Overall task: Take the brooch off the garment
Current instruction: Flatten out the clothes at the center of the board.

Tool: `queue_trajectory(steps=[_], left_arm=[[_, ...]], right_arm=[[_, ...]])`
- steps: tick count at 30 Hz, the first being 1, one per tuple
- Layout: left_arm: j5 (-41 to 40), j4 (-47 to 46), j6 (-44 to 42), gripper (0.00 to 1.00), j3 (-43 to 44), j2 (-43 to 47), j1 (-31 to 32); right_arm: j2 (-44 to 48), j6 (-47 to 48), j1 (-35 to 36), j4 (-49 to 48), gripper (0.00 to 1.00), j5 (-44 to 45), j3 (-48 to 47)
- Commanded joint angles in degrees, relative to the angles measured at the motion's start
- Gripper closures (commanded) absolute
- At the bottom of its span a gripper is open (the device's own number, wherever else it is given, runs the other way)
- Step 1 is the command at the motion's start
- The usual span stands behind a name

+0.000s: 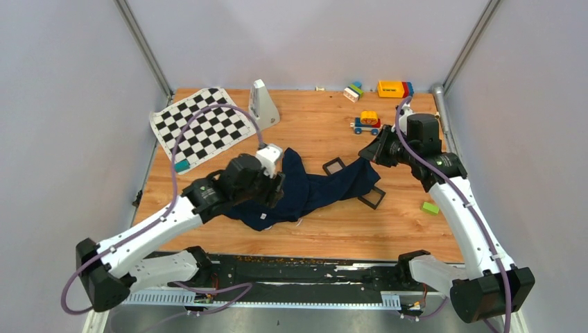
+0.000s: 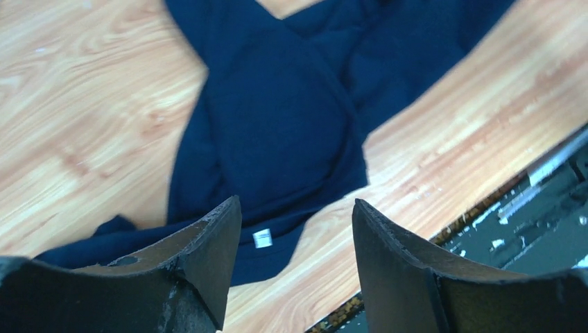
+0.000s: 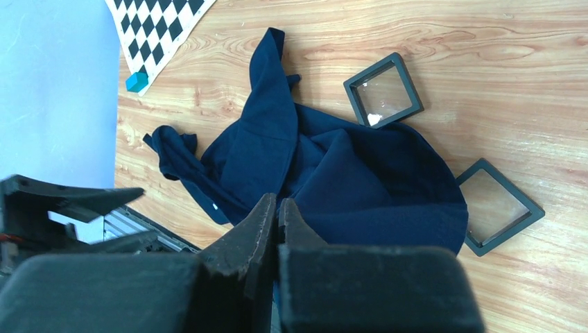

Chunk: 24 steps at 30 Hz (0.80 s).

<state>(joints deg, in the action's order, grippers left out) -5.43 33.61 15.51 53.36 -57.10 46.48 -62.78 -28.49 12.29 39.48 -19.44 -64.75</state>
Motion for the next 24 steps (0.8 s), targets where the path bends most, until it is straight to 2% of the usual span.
queue_trajectory(steps=[1,6,8,12,14,17,19,21,22,24], left_arm=[[-5.12,-8.46,-1.06,0.32,-0.77,-5.6,7.41],[-2.74,-12.61,-2.03,0.31,0.06,-14.59,10.48],[-2.86,-13.37,-2.77,0.33,1.14,-18.75,11.76],[-3.77,-12.2,-1.82,0.43,3.9,-26.18,12.68],[-3.73,-12.13,-0.96,0.51,4.72,-29.79,12.69],[-3.12,-12.4,0.11,0.55,5.57,-32.15,12.7],[-3.06,-12.5,0.67,0.62,5.91,-33.42,12.75],[-3.46,-12.16,0.96,0.76,6.33,-34.45,12.76],[-3.76,-11.72,1.18,0.9,6.54,-34.8,12.74],[-5.47,-10.41,2.04,1.0,7.07,-34.48,12.68]], right_arm=[[1.83,0.72,-0.08,-2.99,1.0,-1.38,-0.03],[2.67,1.31,-0.12,-2.97,1.0,-1.11,1.05],[2.92,1.45,-0.14,-3.01,1.0,-0.84,1.49],[3.5,1.6,-0.11,-3.01,1.0,-0.95,2.03],[3.67,1.6,-0.09,-3.01,1.0,-0.97,2.25],[3.72,1.84,-0.15,-3.01,1.0,-0.57,2.43],[3.72,1.86,-0.15,-2.97,1.0,-0.6,2.49],[3.7,1.86,-0.12,-2.99,1.0,-0.52,2.6],[3.76,1.91,-0.09,-3.01,1.0,-0.37,2.64],[3.84,2.09,-0.08,-3.01,1.0,0.05,2.78]])
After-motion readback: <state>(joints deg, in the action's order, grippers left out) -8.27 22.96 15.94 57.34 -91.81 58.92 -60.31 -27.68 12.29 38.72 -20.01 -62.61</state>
